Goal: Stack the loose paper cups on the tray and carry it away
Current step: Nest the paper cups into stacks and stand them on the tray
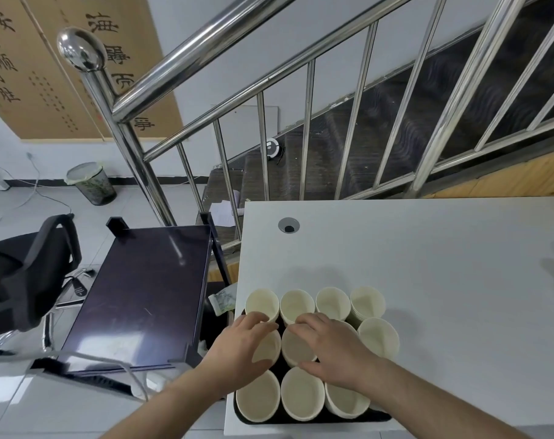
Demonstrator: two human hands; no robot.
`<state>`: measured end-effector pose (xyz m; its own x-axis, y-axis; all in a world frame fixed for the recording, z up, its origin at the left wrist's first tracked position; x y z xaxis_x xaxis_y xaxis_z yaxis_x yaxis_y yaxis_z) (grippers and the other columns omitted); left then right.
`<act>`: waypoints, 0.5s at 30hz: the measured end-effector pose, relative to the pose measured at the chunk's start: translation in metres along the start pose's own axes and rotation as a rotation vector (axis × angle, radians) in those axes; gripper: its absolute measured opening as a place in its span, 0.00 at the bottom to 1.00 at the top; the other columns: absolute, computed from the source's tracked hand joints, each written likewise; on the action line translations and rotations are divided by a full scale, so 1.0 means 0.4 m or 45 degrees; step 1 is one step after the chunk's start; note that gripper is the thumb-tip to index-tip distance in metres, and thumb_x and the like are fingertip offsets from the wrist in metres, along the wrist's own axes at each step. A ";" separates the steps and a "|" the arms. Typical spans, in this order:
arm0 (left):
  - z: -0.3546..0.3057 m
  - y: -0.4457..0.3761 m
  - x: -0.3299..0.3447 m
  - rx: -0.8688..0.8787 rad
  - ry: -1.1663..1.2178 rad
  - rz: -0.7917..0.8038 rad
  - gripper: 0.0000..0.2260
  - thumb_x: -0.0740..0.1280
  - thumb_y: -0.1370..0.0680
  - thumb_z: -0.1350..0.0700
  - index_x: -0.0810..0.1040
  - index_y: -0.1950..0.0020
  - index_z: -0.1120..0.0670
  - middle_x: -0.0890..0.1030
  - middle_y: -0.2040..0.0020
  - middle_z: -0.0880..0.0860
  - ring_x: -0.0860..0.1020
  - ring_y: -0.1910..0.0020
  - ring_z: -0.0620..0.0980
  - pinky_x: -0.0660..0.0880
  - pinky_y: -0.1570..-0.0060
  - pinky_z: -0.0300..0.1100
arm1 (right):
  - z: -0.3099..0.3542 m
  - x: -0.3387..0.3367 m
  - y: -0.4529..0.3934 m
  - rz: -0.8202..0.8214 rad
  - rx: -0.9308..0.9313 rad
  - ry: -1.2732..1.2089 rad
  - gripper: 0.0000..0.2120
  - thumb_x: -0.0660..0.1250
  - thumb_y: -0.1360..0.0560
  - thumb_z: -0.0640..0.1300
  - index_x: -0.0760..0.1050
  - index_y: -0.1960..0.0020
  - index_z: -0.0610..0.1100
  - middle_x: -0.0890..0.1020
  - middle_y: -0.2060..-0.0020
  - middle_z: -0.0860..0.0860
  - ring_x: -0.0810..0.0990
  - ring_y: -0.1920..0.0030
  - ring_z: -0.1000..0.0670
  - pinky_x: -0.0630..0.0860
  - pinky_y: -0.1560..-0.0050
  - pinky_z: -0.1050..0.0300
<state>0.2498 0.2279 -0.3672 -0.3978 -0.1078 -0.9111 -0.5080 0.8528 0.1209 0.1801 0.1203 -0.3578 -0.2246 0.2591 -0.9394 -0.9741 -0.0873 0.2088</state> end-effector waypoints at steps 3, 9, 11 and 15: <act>0.000 -0.001 0.004 -0.020 -0.016 0.016 0.28 0.66 0.27 0.46 0.64 0.28 0.45 0.65 0.31 0.46 0.67 0.34 0.47 0.70 0.40 0.42 | 0.002 0.005 -0.002 -0.020 -0.009 0.005 0.28 0.63 0.23 0.53 0.61 0.25 0.50 0.65 0.30 0.53 0.64 0.30 0.49 0.66 0.38 0.54; -0.039 -0.014 -0.020 -0.034 -0.026 -0.069 0.25 0.64 0.27 0.43 0.66 0.30 0.43 0.66 0.31 0.45 0.67 0.33 0.47 0.67 0.37 0.44 | -0.009 -0.016 0.026 -0.071 -0.020 -0.042 0.28 0.63 0.24 0.52 0.61 0.25 0.50 0.63 0.29 0.52 0.61 0.29 0.50 0.66 0.35 0.54; -0.082 -0.022 -0.038 0.011 -0.016 -0.104 0.24 0.64 0.26 0.43 0.67 0.30 0.43 0.66 0.32 0.43 0.66 0.33 0.45 0.66 0.36 0.42 | -0.017 -0.044 0.053 -0.133 -0.025 -0.093 0.28 0.63 0.23 0.54 0.61 0.25 0.51 0.64 0.29 0.53 0.63 0.30 0.51 0.66 0.34 0.55; -0.192 -0.045 -0.063 0.103 0.067 -0.151 0.24 0.61 0.27 0.41 0.68 0.31 0.43 0.69 0.34 0.43 0.69 0.35 0.45 0.69 0.38 0.43 | -0.059 -0.110 0.151 -0.203 -0.002 -0.142 0.29 0.63 0.22 0.54 0.59 0.24 0.53 0.63 0.28 0.55 0.60 0.29 0.53 0.63 0.32 0.58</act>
<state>0.2101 0.1758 -0.3163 -0.3793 -0.2349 -0.8950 -0.4915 0.8706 -0.0202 0.1318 0.0808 -0.3102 -0.0695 0.3747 -0.9245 -0.9975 -0.0380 0.0596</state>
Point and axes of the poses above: each hand's wrist, its own y-axis away from the middle knuckle, its own x-axis out of the palm, z = x × y, the point moved 9 cm from there along -y, towards the middle knuckle
